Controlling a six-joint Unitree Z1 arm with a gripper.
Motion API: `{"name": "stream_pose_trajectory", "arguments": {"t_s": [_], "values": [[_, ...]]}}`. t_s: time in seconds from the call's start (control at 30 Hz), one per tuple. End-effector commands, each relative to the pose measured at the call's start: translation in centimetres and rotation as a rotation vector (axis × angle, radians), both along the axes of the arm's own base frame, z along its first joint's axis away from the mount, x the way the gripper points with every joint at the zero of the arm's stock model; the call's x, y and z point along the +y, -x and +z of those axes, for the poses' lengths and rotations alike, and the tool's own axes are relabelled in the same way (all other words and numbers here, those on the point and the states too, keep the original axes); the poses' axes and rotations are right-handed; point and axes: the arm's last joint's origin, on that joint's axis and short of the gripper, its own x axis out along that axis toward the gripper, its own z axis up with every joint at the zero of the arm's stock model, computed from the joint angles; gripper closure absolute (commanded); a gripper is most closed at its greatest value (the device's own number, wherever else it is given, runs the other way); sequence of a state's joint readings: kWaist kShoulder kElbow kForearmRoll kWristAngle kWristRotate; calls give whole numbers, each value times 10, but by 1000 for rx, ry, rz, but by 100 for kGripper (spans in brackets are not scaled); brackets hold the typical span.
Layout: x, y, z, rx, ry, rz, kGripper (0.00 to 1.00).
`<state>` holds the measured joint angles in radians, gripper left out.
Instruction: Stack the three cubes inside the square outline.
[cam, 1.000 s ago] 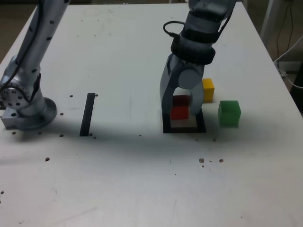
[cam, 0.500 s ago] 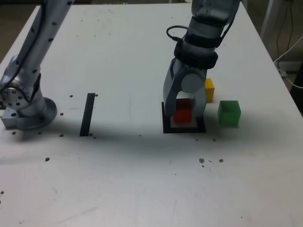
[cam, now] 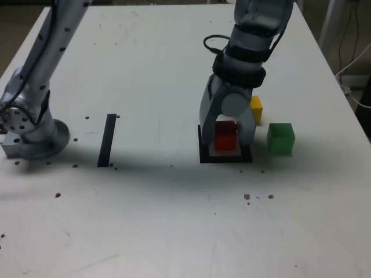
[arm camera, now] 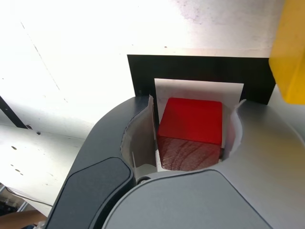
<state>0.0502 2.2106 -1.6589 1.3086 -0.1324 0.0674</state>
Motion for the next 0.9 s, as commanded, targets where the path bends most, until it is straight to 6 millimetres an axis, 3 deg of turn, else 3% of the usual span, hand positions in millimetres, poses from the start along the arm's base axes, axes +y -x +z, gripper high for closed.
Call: {"name": "stream_pose_trajectory", "arguments": {"t_s": [0.0, 0.2, 0.57, 0.87], "values": [[0, 0, 0, 0, 0, -3, 1], [0, 3, 6, -8, -14, -4, 1], [5, 20, 45, -48, -118, 43, 1], [27, 4, 47, -77, -122, 81, 1]]}}
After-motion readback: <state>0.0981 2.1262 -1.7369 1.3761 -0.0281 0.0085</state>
